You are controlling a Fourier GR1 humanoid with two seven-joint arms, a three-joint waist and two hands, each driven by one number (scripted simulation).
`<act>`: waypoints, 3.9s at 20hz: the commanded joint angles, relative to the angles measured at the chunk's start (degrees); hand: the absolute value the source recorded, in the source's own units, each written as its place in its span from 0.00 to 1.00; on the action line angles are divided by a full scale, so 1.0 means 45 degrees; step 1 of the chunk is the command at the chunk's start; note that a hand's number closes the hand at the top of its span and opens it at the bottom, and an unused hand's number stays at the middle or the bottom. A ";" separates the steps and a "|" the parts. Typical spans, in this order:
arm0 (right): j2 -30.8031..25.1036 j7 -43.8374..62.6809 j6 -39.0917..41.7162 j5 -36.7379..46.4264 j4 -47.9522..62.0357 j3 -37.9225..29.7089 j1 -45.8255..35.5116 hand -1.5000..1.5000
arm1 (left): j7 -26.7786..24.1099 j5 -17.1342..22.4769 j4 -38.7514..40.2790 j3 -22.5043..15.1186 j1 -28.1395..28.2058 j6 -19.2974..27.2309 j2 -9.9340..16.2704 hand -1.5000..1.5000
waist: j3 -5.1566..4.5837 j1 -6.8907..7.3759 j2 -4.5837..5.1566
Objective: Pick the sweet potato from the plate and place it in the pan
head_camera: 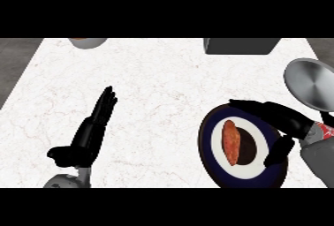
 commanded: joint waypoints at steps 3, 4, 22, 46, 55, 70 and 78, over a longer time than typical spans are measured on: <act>0.0941 0.0548 0.0102 0.1852 0.0465 0.0506 0.0109 0.00 | 0.1128 -0.0773 -0.0850 -0.0215 -0.0197 0.0587 -0.0491 0.50 | 0.0007 -0.0086 -0.0016; 0.1026 0.0294 -0.0051 0.2252 0.0800 0.0333 0.0275 0.00 | -0.0111 -0.0541 0.0125 0.0268 0.0064 -0.0076 -0.0356 0.50 | 0.0004 -0.0099 -0.0006; 0.3571 -0.0436 -0.0067 0.4721 0.1835 -0.1434 0.0809 0.00 | -0.0642 -0.1443 0.1529 0.1047 -0.0356 -0.0917 -0.1585 0.50 | 0.0004 -0.0136 0.0000; 0.5002 -0.2160 -0.3062 0.7992 0.4664 -0.1426 -0.0160 1.00 | 0.0156 -0.1473 -0.0245 0.1726 0.0701 -0.1761 -0.1196 0.50 | 0.0005 -0.0105 -0.0021; 0.5678 0.6304 -0.5780 0.7598 0.5729 -0.6082 -0.2893 1.00 | 0.0047 -0.1530 0.0125 0.1708 0.0230 -0.1461 -0.1567 0.50 | -0.0033 -0.0008 0.0003; 0.5645 1.1298 -1.0573 0.9857 0.4606 -0.7352 -0.5495 1.00 | -0.0096 -0.2135 0.0159 0.1216 0.0599 -0.1342 -0.1818 0.50 | 0.0006 -0.0071 -0.0011; 0.3987 0.8489 -1.3171 0.7807 0.6946 -0.9564 -0.4942 1.00 | -0.0307 -0.1561 0.0129 0.1727 0.0801 -0.1936 -0.1560 0.50 | 0.0015 0.0037 0.0057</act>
